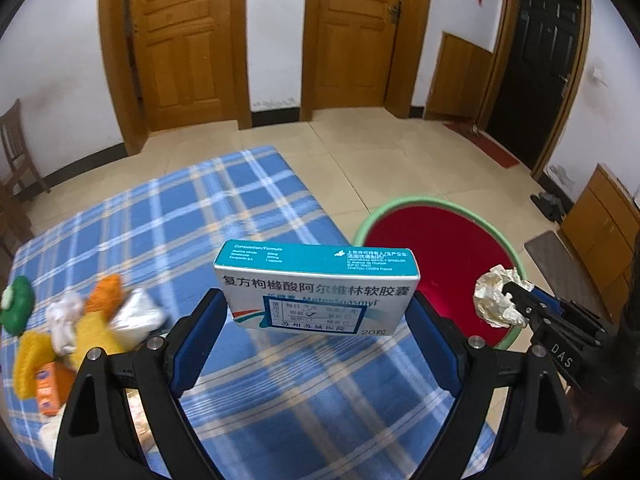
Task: Collect trash
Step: 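Carry the crumpled tissue in the right tool over the red bucket, then open the right tool to drop the tissue into the red bucket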
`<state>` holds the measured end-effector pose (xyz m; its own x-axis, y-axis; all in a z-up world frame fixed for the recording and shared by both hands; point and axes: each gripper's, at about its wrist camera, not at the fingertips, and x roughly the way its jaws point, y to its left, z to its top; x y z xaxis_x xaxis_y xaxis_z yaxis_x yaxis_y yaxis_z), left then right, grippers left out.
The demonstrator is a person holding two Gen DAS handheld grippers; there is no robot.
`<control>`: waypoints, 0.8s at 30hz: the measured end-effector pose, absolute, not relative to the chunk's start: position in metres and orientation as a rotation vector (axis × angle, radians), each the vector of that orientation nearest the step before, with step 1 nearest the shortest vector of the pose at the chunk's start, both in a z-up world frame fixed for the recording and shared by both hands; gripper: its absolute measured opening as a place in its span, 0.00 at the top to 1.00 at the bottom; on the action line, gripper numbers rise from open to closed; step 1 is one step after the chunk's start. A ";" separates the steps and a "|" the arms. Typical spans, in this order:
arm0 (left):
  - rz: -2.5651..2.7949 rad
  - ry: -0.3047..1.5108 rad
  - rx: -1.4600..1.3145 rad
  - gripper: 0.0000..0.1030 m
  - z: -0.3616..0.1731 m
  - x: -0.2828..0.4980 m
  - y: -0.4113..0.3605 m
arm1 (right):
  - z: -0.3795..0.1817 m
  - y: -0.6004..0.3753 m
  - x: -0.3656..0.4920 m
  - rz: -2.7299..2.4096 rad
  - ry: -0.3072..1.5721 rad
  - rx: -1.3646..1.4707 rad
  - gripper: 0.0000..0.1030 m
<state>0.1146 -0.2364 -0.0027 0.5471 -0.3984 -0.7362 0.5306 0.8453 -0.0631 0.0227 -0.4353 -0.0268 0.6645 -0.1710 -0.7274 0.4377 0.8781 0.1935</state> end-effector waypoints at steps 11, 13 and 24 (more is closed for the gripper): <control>-0.620 0.870 0.216 0.12 -0.026 0.126 -0.286 | -0.037 -0.455 0.023 -0.369 0.765 0.392 0.53; -0.632 0.872 0.219 0.12 -0.028 0.127 -0.291 | -0.034 -0.457 0.018 -0.374 0.754 0.394 0.50; -0.698 0.877 0.243 0.12 -0.035 0.126 -0.322 | -0.016 -0.479 -0.008 -0.447 0.685 0.417 0.46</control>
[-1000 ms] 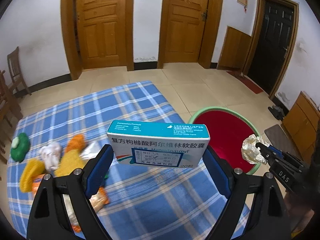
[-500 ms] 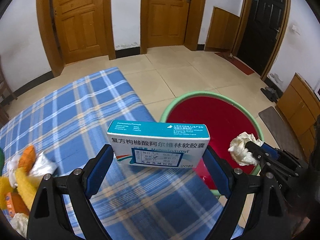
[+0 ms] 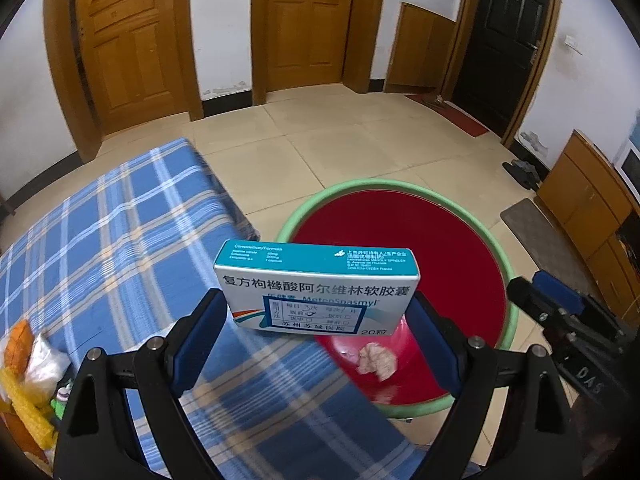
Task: Collect trash
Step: 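Lower the medicine box over the bucket and open the left tool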
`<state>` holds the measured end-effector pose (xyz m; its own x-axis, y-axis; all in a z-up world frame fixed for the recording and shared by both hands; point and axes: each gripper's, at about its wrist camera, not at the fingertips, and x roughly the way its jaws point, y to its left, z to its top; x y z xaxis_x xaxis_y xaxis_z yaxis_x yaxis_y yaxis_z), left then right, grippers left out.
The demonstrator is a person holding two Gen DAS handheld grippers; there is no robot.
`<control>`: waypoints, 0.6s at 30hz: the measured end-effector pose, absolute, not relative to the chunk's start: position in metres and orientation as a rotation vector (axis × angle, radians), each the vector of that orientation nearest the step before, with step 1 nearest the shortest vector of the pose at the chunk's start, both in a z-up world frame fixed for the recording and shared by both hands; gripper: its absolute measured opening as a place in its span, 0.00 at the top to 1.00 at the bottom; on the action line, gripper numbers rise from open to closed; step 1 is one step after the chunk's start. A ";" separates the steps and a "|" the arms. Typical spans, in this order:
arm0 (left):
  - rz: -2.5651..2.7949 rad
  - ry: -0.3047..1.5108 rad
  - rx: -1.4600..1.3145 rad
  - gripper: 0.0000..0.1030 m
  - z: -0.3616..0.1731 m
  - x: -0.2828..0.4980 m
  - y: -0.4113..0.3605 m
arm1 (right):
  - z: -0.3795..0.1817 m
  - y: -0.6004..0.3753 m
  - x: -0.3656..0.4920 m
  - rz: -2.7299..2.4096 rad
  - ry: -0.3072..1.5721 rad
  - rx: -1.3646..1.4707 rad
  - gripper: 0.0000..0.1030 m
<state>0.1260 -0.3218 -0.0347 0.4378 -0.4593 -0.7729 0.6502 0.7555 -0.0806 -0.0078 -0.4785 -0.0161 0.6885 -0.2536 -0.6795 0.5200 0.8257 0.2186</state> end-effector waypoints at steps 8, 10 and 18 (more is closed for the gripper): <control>-0.739 0.895 0.228 0.12 -0.040 0.123 -0.335 | -0.017 -0.485 -0.013 -0.463 0.678 0.431 0.45; -0.739 0.900 0.224 0.12 -0.041 0.123 -0.335 | -0.017 -0.485 -0.014 -0.463 0.679 0.432 0.45; -0.722 0.892 0.230 0.08 -0.045 0.126 -0.337 | -0.017 -0.486 -0.015 -0.466 0.675 0.433 0.45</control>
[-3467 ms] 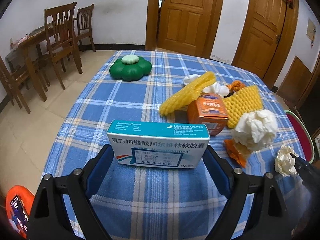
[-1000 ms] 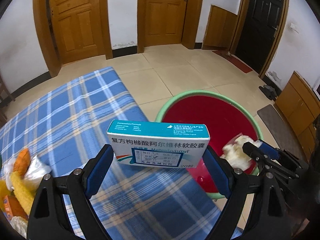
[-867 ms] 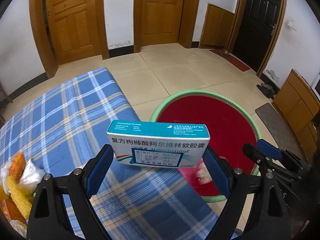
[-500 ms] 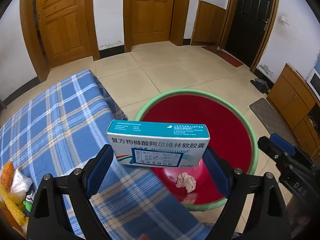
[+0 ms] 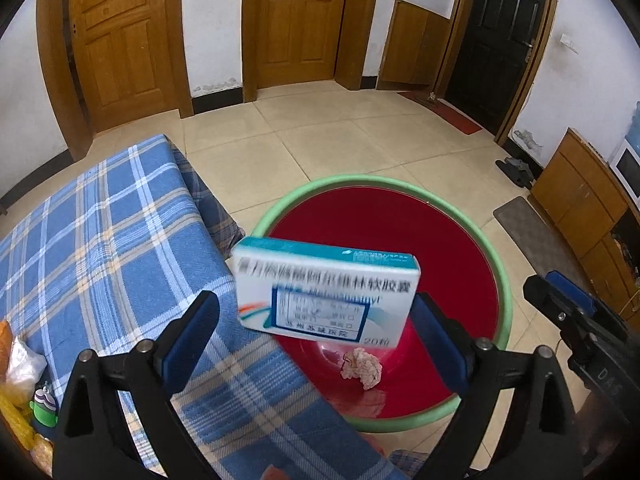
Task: Collect trash
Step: 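Lower the medicine box over the bucket and open the left tool, then move both tools back over the table toward the remaining items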
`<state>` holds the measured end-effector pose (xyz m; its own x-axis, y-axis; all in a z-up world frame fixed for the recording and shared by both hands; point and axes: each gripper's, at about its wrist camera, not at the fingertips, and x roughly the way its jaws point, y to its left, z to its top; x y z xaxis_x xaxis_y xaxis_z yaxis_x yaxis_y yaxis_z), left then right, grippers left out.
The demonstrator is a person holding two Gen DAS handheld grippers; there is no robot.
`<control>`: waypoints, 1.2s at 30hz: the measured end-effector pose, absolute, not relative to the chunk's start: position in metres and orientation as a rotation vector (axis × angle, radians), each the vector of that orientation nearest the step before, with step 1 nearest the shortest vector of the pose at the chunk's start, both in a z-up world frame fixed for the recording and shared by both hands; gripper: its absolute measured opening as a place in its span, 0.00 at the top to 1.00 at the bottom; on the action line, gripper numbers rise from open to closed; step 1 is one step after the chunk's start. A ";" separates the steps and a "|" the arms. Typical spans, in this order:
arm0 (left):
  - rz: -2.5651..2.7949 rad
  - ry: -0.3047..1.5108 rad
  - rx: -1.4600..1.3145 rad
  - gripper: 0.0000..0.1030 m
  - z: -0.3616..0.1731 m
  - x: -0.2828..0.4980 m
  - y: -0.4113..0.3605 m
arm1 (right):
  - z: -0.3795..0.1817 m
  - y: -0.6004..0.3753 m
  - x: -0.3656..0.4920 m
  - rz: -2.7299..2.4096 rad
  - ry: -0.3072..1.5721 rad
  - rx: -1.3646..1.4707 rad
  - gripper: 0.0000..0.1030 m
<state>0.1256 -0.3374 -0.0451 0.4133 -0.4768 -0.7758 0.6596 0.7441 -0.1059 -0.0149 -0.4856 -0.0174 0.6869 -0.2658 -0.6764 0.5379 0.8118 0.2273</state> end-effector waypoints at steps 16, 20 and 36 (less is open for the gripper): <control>-0.724 0.922 0.200 0.08 -0.038 0.116 -0.322 | -0.008 -0.472 -0.018 -0.447 0.679 0.422 0.42; -0.709 0.917 0.194 0.08 -0.031 0.109 -0.310 | -0.002 -0.460 -0.018 -0.424 0.682 0.418 0.41; -0.580 0.872 0.147 0.08 0.002 0.085 -0.226 | 0.021 -0.389 -0.003 -0.281 0.684 0.372 0.36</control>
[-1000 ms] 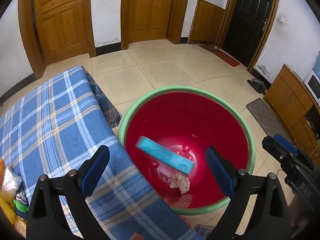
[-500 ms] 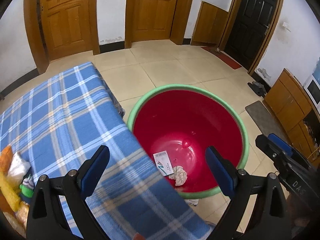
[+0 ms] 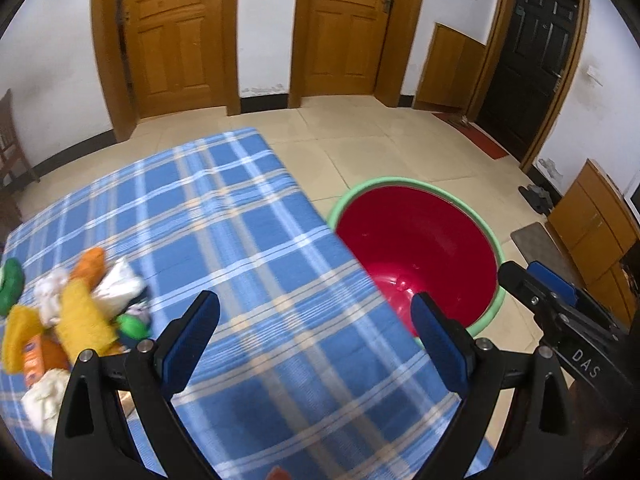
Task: Collect trash
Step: 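Move both tools back over the table toward the remaining items, then grasp the white tissue bundle with the left tool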
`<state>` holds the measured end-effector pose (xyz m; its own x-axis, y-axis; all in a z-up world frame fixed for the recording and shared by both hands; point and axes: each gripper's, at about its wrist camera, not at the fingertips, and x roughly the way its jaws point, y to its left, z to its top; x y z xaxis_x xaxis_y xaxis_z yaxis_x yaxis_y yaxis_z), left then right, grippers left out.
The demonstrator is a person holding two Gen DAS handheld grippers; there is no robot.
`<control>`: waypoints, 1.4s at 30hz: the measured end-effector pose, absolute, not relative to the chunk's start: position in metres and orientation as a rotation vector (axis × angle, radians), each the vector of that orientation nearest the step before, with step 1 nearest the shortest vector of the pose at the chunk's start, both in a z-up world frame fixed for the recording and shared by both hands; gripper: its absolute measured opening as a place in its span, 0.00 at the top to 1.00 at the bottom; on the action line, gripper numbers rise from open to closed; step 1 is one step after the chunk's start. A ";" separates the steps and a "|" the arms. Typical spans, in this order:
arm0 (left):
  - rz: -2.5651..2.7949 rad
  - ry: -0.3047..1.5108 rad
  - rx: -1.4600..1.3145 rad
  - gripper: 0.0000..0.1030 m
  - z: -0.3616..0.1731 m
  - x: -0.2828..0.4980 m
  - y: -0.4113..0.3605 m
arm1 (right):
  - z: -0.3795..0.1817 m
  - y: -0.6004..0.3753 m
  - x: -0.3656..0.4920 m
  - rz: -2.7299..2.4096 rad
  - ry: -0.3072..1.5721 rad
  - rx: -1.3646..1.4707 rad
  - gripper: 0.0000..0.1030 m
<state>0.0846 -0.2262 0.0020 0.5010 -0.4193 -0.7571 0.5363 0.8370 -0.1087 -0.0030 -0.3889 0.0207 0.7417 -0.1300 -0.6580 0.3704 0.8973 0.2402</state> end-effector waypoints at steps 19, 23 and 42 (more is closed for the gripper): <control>-0.309 0.857 0.061 0.10 0.013 0.081 -0.100 | 0.019 -0.307 0.026 -0.094 0.747 0.328 0.31; -0.265 0.859 0.029 0.13 0.010 0.078 -0.077 | 0.015 -0.296 0.030 -0.070 0.766 0.324 0.31; -0.216 0.914 -0.065 0.51 -0.026 0.086 -0.031 | 0.007 -0.269 0.037 -0.023 0.802 0.301 0.30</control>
